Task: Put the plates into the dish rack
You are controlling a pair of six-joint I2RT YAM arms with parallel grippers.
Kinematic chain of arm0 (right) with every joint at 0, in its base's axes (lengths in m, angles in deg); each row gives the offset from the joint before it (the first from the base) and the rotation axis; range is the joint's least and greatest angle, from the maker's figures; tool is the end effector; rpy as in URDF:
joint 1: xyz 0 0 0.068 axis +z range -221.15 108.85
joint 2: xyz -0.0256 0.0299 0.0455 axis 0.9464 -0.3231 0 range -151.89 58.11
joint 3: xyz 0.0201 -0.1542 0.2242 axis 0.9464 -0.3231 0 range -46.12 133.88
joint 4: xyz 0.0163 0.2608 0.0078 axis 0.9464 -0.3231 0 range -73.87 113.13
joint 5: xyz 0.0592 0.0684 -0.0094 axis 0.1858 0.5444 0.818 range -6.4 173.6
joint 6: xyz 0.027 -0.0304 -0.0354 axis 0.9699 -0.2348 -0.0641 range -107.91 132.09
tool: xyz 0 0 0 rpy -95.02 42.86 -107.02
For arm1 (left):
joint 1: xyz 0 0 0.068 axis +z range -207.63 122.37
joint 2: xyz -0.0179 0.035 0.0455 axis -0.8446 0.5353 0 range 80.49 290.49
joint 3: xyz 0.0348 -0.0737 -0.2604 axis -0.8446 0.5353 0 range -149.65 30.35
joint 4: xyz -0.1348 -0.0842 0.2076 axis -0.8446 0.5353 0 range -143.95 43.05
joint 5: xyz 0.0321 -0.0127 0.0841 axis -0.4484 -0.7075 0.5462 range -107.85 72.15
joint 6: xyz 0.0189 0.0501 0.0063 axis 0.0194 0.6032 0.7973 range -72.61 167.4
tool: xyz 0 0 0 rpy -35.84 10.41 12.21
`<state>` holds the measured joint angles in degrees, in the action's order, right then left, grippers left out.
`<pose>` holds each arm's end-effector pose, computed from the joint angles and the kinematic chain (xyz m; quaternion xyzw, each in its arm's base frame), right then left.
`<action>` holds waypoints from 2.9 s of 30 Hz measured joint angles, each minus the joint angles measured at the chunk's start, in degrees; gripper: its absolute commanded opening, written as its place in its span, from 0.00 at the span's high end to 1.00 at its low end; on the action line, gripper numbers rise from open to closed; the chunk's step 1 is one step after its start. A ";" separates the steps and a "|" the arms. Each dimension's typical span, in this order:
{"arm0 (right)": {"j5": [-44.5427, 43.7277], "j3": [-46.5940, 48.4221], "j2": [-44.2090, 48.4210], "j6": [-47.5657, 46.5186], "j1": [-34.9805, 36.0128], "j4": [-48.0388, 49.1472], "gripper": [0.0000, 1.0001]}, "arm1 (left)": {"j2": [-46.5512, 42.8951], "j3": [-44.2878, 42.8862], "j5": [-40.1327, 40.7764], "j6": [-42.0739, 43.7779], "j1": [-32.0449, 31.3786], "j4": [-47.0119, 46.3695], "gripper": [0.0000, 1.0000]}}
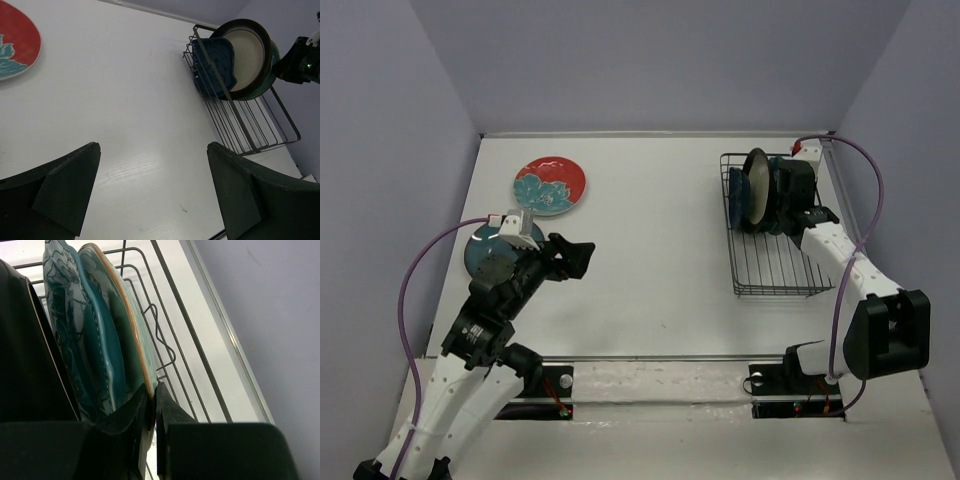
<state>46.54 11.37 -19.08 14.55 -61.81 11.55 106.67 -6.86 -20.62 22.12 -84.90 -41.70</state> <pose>0.2995 0.0275 0.2918 0.1060 0.8342 -0.2277 0.4910 0.1072 -0.0574 0.3335 0.0293 0.7140 -0.3250 0.6195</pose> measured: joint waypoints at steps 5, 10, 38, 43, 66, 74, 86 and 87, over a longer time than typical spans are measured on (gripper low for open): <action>-0.22 -0.37 0.00 2.21 0.00 1.22 0.50 | 0.63 0.02 0.00 0.00 0.02 -0.02 0.01; -2.29 -0.09 0.79 4.31 -0.28 2.86 0.29 | 1.05 0.02 0.02 0.00 0.04 -0.02 0.01; 34.01 8.57 3.10 26.01 21.57 5.33 0.35 | 7.02 -0.33 5.27 -0.02 10.43 -0.11 0.01; 36.74 10.03 -10.27 31.54 30.91 12.57 0.40 | 4.87 -3.61 10.16 -0.02 10.47 -0.02 0.01; 30.67 49.29 -65.90 61.07 35.04 23.93 0.40 | 3.41 -1.27 10.97 -2.08 10.34 -3.43 0.02; 32.33 63.30 -75.36 68.50 33.81 24.11 0.40 | 2.73 -1.27 10.32 -2.05 8.52 -3.54 0.02; 34.34 82.55 -88.48 76.89 33.68 22.12 0.61 | 1.86 -1.27 10.36 -2.03 7.72 -3.72 0.02; 34.38 83.21 -88.98 77.26 33.70 22.08 0.66 | 1.86 -1.27 10.36 -2.03 7.72 -3.72 0.02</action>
<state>80.93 94.58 -108.06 91.81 -28.11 33.63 108.52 -8.13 -10.26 20.08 -77.18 -45.41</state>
